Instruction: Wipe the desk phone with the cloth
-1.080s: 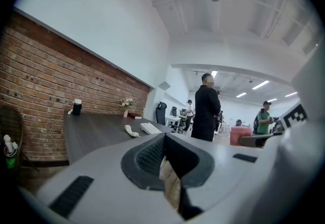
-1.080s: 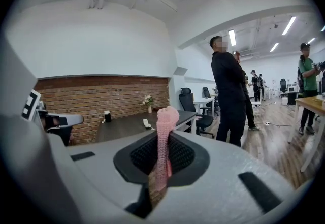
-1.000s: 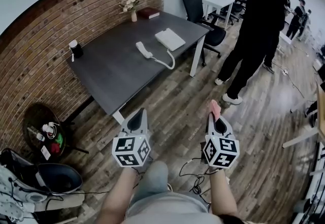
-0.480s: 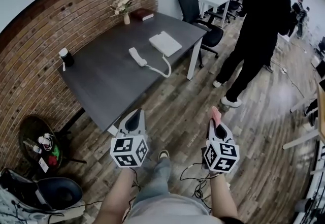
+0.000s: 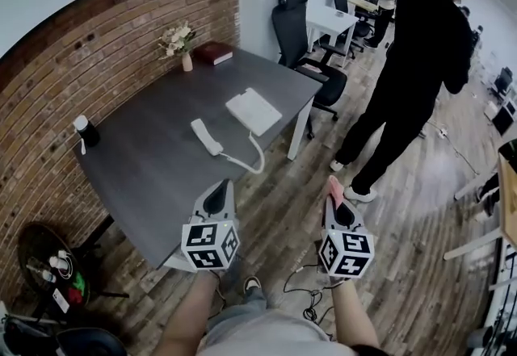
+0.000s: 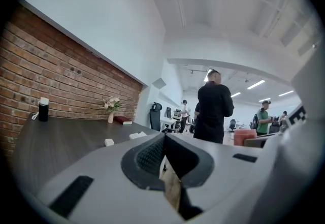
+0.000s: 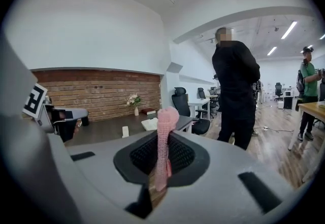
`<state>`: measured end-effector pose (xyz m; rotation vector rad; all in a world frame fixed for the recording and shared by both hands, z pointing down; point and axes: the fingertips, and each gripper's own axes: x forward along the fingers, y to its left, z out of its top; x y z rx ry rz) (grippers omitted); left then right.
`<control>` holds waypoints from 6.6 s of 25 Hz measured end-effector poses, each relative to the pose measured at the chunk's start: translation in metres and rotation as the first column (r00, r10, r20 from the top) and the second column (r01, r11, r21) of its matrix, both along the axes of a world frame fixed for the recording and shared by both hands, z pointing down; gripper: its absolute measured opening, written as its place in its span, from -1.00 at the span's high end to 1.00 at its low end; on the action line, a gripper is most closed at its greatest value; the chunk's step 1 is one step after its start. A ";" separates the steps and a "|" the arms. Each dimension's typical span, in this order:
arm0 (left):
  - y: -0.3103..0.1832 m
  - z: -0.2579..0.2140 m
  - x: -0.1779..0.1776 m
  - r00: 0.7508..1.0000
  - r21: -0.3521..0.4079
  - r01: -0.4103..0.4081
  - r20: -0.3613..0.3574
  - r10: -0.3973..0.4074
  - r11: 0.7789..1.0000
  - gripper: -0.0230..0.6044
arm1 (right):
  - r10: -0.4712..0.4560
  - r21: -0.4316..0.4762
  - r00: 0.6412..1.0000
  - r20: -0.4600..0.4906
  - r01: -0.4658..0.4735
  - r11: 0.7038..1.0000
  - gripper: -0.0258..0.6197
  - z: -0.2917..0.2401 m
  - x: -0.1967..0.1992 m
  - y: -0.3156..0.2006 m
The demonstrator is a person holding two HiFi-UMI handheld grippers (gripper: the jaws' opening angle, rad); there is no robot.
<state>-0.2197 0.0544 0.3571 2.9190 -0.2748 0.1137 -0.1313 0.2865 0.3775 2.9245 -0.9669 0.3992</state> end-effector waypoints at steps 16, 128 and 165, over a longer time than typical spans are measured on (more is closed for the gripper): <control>-0.070 0.019 0.105 0.999 -0.012 -0.011 0.041 0.011 1.000 0.91 | 0.010 0.011 1.000 0.006 -0.010 1.000 0.85 0.001 0.112 -0.072; -0.238 0.168 0.136 0.459 -0.098 0.885 0.346 -0.818 0.455 0.91 | -0.984 -0.916 0.059 0.170 0.377 -0.136 0.85 0.169 0.326 -0.499; -0.219 0.177 0.120 0.462 -0.123 0.885 0.359 -0.811 0.450 0.91 | -0.958 -0.922 0.072 0.276 0.301 -0.243 0.84 0.194 0.309 -0.460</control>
